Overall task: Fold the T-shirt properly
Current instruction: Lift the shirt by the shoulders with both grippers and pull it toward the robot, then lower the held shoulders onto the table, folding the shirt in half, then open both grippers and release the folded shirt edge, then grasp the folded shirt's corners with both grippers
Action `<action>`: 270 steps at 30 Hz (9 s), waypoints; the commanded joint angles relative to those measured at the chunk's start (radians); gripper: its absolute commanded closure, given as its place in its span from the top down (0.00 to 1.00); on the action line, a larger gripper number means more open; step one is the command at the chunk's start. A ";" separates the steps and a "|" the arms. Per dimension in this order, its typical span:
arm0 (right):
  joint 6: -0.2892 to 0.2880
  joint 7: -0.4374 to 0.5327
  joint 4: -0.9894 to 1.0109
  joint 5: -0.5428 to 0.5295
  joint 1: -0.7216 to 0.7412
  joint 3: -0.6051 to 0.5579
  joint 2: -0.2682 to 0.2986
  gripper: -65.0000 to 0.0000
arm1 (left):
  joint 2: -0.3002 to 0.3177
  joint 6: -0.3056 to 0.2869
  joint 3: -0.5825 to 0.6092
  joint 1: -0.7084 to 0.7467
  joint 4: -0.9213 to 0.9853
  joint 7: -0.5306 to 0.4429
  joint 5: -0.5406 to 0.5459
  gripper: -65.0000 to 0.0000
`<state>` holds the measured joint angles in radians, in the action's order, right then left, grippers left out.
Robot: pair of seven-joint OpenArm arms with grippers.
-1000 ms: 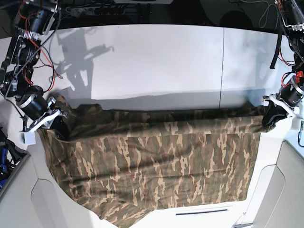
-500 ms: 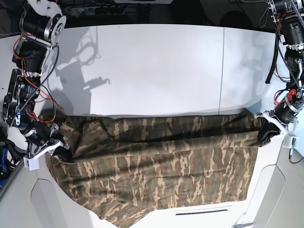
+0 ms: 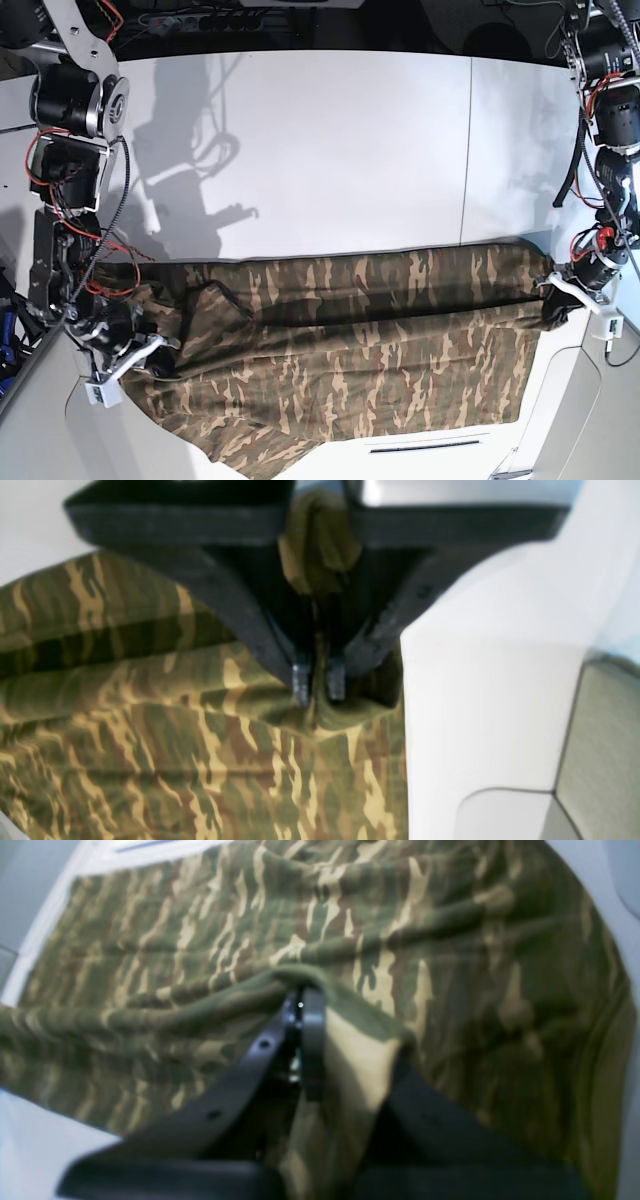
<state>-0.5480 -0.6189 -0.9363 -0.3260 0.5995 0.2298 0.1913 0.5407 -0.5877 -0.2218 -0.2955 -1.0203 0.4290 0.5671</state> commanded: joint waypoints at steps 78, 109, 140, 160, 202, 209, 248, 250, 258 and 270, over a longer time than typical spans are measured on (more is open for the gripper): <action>0.072 0.095 0.003 -0.119 -0.242 0.300 0.055 0.21 | -0.146 0.060 -0.171 0.081 0.029 0.012 -0.018 0.20; -0.044 -0.202 -0.215 -0.469 -0.492 0.306 0.114 0.00 | -0.016 -0.110 -0.171 0.325 -0.314 0.242 0.140 0.00; -0.051 -0.378 -0.589 -0.699 -0.959 0.544 0.164 0.00 | -0.011 -0.110 -0.245 0.784 -0.740 0.336 0.297 0.00; -0.051 -0.421 -0.589 -0.695 -1.044 0.552 0.166 0.00 | -0.018 -0.110 -0.310 0.916 -0.829 0.411 0.344 0.00; -0.031 -0.213 -0.578 -0.415 -0.599 0.582 0.194 0.51 | 0.002 -0.110 -0.601 0.711 -0.794 0.326 0.399 0.56; -0.020 -0.121 -0.446 -0.250 -0.457 0.420 0.196 0.51 | 0.063 -0.110 -0.513 0.587 -0.635 0.308 0.369 0.56; -0.032 0.069 0.165 -0.105 -0.163 0.173 0.156 0.51 | 0.023 -0.110 0.092 -0.106 0.301 0.076 0.048 0.68; -0.032 0.066 0.165 -0.129 -0.163 0.139 0.154 0.51 | 0.010 -0.110 0.092 -0.106 0.301 0.075 0.042 0.68; -0.034 0.057 0.165 -0.163 -0.163 0.085 0.142 0.51 | 0.000 -0.110 0.092 -0.107 0.301 0.076 0.055 0.64; -0.036 0.058 0.164 -0.161 -0.159 0.085 0.139 0.00 | 0.002 -0.110 0.092 -0.150 0.300 0.099 0.069 0.00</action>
<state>-0.5800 -0.5579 -0.7616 -0.4885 0.4187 0.3145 0.3161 0.5240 -0.6891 -0.1272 -0.4156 -0.7082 0.5423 0.6201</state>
